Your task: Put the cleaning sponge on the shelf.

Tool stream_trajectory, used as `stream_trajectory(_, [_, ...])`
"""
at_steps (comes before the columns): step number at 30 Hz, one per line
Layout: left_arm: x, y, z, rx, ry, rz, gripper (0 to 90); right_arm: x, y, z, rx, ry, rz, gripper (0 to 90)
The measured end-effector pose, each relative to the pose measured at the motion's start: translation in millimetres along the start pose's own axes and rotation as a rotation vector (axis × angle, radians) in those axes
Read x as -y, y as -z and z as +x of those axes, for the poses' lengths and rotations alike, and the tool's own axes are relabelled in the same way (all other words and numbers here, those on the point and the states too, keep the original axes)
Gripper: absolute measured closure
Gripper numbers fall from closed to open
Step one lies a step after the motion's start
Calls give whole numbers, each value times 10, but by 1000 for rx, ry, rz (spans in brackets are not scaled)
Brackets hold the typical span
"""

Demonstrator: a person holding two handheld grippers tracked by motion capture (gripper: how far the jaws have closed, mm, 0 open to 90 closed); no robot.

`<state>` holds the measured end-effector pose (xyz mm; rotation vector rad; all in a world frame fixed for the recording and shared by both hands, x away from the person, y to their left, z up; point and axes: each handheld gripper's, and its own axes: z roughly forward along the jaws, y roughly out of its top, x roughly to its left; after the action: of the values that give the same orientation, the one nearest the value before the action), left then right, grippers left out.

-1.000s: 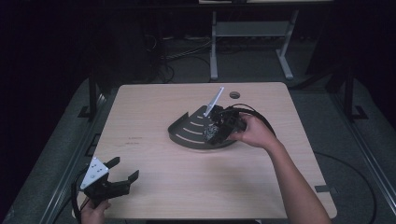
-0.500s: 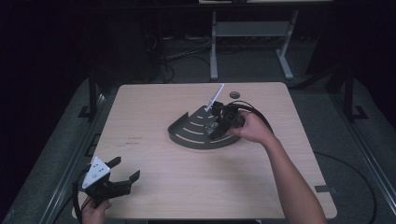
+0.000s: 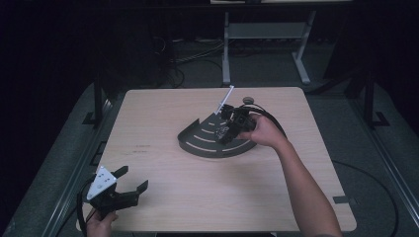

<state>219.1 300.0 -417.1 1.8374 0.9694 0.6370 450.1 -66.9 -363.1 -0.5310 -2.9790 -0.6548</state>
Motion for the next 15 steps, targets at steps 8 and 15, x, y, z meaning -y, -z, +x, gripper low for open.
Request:
stream_trajectory(8, [0,-8,-8,2,0,0,133,-12,-97,-81,-13,-14,-1,320])
stream_trajectory(15, [1,2,-1,1,0,1,133,-6,-183,-156,-15,-31,3,319])
